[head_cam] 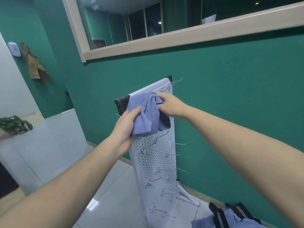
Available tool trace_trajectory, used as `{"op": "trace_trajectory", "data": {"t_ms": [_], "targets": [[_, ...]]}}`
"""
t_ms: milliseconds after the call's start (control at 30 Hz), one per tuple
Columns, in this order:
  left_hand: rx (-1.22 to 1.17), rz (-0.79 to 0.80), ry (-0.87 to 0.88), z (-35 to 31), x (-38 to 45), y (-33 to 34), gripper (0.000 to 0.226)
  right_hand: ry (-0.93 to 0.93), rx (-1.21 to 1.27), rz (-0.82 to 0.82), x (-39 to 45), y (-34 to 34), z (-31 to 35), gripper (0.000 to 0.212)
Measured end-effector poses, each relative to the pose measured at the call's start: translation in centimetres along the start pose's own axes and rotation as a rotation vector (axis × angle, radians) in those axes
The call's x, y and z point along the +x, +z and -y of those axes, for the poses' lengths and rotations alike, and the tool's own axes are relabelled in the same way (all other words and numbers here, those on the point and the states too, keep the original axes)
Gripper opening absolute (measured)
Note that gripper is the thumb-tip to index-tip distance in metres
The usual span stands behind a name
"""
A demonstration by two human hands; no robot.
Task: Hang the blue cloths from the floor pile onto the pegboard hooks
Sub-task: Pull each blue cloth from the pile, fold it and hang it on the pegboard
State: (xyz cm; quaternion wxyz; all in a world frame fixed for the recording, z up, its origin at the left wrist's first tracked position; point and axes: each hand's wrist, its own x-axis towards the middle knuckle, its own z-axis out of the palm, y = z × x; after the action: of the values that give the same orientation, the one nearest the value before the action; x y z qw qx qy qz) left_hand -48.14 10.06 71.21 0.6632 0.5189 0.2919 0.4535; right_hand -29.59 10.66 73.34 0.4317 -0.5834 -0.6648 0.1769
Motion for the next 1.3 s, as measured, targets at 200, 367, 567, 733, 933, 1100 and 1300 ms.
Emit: {"op": "trace_trajectory", "data": {"t_ms": [200,367,567,733,933,1100,1300], "targets": [[0.089,-0.036,0.071,2.1,-0.2,-0.7,0.028,0.084,0.466,0.274,-2.5,-1.0,-0.3,0.044],[0.270,-0.134,-0.013,4.9,0.2,-1.2,0.027,0.143,0.312,0.016,-2.9,1.0,1.0,0.069],[0.409,-0.086,-0.205,5.2,-2.3,-2.2,0.056,0.182,0.126,-0.096,-5.0,3.1,1.3,0.036],[0.699,0.195,-0.362,8.0,-5.1,-2.5,0.061,0.321,0.135,0.039,-9.7,1.4,-0.2,0.063],[0.830,0.384,-0.318,13.7,-4.8,2.2,0.025,0.515,-0.051,0.014,-17.1,-2.2,-7.4,0.056],[0.933,0.523,-0.263,20.2,-3.4,8.5,0.016,0.708,-0.103,-0.005,-24.6,-5.7,-15.3,0.028],[0.996,0.693,-0.309,30.8,-1.0,15.2,0.013,0.918,-0.086,-0.044,-33.0,-8.4,-25.8,0.019]]}}
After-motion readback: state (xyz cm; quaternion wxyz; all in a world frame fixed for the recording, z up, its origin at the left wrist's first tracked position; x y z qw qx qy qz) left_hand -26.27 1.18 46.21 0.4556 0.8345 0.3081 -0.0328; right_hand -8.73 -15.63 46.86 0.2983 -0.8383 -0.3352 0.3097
